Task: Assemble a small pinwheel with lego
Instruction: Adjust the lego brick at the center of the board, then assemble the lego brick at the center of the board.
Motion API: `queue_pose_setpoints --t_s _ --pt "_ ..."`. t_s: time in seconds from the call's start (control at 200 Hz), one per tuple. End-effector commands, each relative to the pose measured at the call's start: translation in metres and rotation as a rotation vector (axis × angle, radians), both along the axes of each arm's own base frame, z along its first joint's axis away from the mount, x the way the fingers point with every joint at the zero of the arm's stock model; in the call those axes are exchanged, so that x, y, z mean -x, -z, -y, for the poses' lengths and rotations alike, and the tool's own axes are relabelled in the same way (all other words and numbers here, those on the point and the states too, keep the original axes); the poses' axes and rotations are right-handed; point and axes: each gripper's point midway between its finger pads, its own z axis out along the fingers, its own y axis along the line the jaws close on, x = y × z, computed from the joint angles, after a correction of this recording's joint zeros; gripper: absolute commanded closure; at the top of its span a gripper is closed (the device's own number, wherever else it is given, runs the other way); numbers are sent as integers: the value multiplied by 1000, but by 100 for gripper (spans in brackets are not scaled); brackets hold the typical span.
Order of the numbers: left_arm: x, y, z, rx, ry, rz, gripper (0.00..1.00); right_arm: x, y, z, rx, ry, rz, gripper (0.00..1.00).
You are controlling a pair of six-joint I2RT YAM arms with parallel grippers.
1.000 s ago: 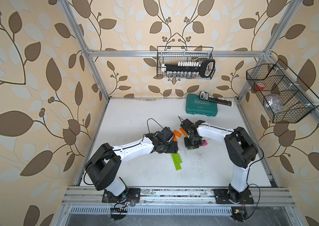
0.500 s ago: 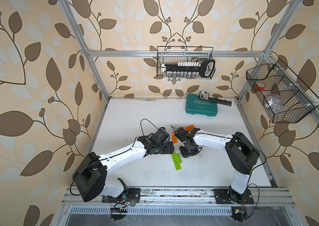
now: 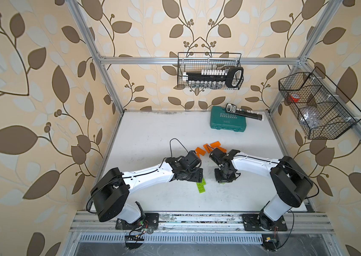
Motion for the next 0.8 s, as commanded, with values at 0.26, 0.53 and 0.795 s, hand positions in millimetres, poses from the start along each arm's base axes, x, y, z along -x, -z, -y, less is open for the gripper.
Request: queue_pose_setpoints --t_s 0.26,0.53,0.795 --pt "-15 -18 15 68 -8 29 20 16 8 -25 -121 -10 -39 55" --pt "-28 -22 -17 123 -98 20 19 -2 10 -43 -152 -20 -16 57" --pt "-34 -23 -38 140 -142 10 19 -18 9 -51 -138 -39 -2 60"
